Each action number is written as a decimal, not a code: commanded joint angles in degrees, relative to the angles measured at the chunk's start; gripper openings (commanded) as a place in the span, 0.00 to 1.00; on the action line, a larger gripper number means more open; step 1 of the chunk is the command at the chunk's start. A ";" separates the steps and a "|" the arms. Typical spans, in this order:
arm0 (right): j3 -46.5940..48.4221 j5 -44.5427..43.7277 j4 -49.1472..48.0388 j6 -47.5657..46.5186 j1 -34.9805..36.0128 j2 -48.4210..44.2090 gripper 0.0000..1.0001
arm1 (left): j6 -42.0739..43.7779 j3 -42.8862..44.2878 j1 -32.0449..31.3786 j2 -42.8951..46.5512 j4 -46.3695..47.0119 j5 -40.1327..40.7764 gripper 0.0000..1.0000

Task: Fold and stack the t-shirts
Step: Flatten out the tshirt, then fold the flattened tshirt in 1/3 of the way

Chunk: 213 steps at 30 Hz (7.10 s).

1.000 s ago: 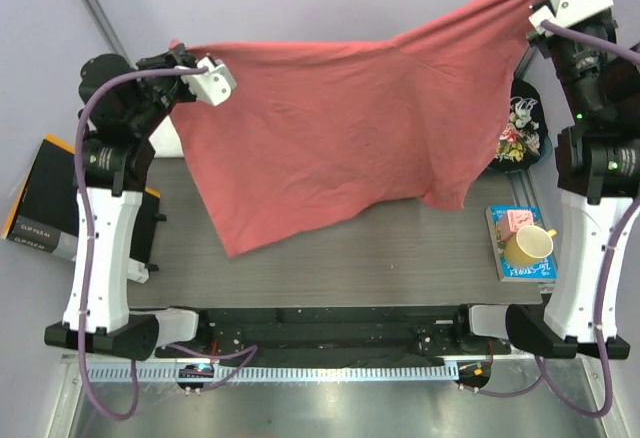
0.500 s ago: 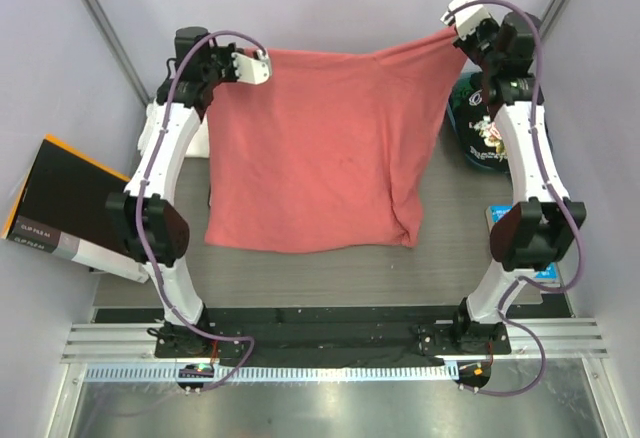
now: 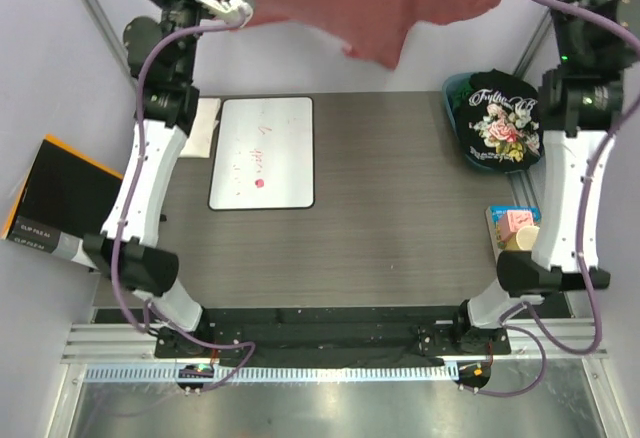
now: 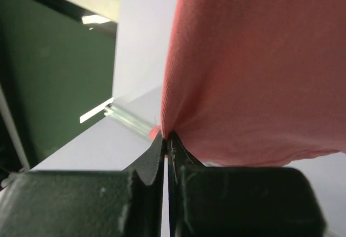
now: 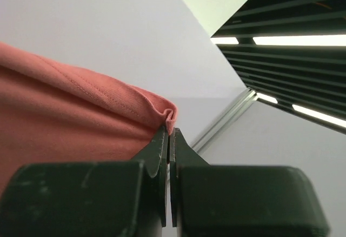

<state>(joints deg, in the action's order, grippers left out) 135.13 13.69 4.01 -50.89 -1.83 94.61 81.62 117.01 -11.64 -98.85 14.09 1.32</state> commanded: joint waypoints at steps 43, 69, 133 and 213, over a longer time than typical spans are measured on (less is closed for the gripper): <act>-82.22 7.05 40.74 -20.65 -0.72 -31.77 0.01 | 19.36 -72.63 0.65 33.55 -67.43 -15.39 0.00; -73.78 10.30 27.37 -21.79 1.83 -16.48 0.01 | 14.09 -58.30 2.32 24.58 -68.57 -4.48 0.00; -73.87 8.46 73.50 -30.49 6.13 -37.66 0.01 | -8.32 -79.13 -10.07 43.23 -74.27 -2.82 0.00; -71.85 11.89 51.72 -17.57 8.50 0.83 0.01 | -12.81 -61.03 -8.75 -0.45 -25.96 20.46 0.00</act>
<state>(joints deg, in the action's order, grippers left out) 63.75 26.17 59.07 -68.82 6.28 92.64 68.07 52.62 -20.86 -96.33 -18.24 18.20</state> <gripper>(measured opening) 0.020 0.003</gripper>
